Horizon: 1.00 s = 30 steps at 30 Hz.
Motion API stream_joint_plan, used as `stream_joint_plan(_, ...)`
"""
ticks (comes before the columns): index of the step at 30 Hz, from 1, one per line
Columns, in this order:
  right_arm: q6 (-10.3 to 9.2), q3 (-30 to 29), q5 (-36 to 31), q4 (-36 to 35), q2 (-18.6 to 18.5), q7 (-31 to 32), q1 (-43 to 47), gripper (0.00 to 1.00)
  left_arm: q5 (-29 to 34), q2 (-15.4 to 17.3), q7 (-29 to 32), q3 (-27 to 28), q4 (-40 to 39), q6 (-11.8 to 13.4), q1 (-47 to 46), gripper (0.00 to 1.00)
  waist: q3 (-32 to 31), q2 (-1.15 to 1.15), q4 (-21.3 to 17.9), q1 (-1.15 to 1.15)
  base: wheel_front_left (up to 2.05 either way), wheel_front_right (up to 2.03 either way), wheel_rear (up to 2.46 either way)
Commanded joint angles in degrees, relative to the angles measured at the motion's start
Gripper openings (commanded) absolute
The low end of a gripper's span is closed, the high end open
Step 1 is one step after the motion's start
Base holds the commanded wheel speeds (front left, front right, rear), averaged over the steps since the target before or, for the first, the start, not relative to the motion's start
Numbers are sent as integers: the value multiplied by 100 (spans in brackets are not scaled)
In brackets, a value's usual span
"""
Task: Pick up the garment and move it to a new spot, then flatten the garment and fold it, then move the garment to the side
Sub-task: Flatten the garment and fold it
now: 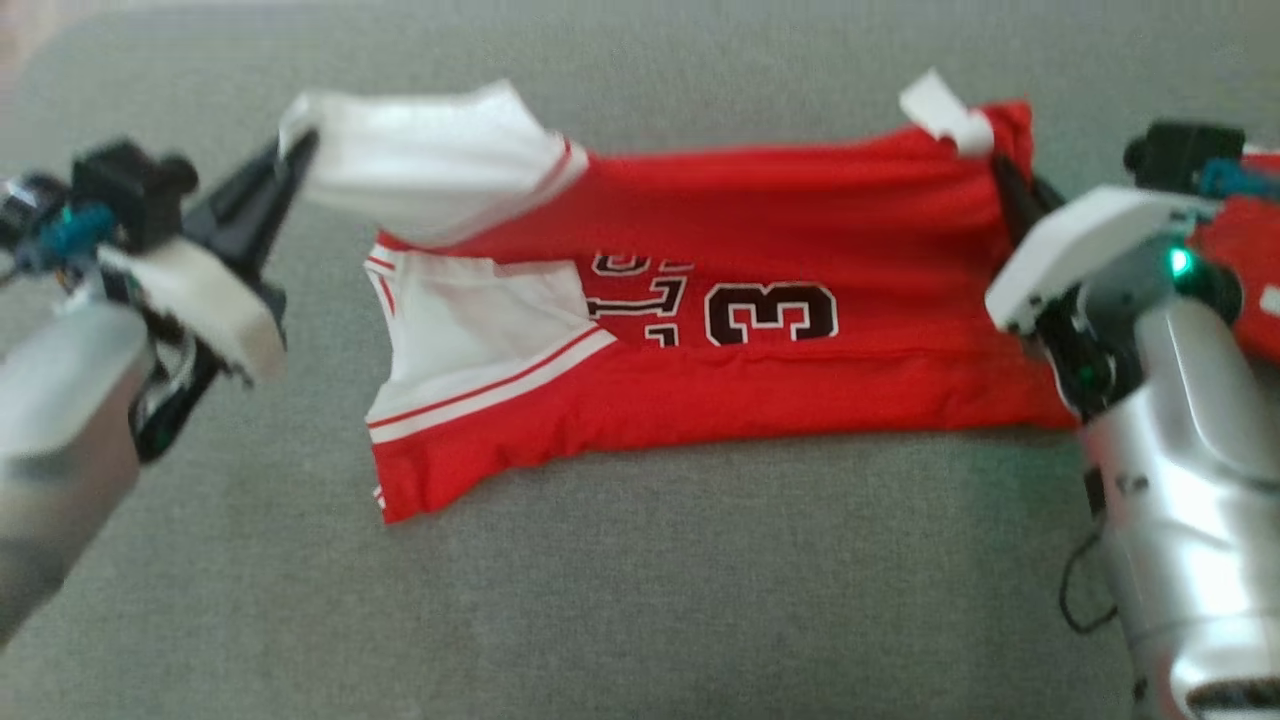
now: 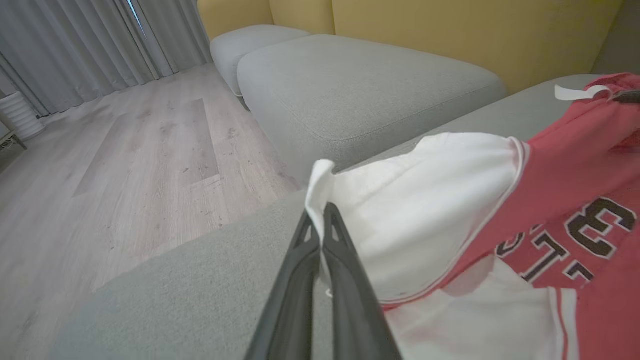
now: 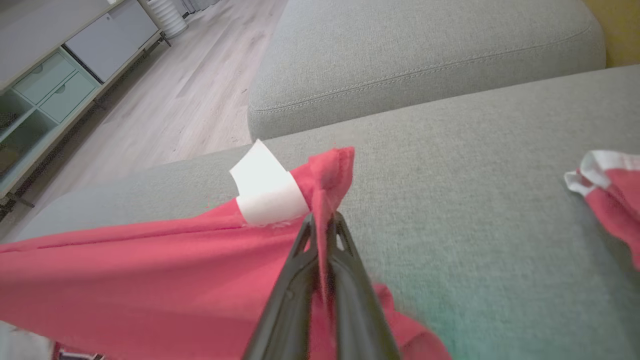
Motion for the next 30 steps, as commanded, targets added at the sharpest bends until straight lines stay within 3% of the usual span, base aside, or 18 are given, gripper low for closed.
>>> stream_joint_plan(1,-5,57,137,-347,-45,154,122,0,-41,384,-47,180,-194,11,-73,0,-247,0,71,1,0,0,0)
stream_joint_plan(9,-5,-210,415,-1013,-267,1172,1034,0,42,839,317,-37,-1037,11,784,0,-552,0,128,1,0,0,0)
stream_joint_plan(14,-5,-299,369,-1415,-378,1608,1432,0,136,935,459,-69,-1321,11,1138,0,-636,0,151,1,0,0,0)
stream_joint_plan(24,-5,-275,194,-2286,-451,2625,2194,0,526,883,599,-94,-1492,146,1586,0,-757,0,121,1,0,0,0)
stream_joint_plan(30,-5,-249,115,-2655,-420,2822,2399,0,740,696,563,-100,-1280,211,1712,0,-743,0,85,1,0,0,0)
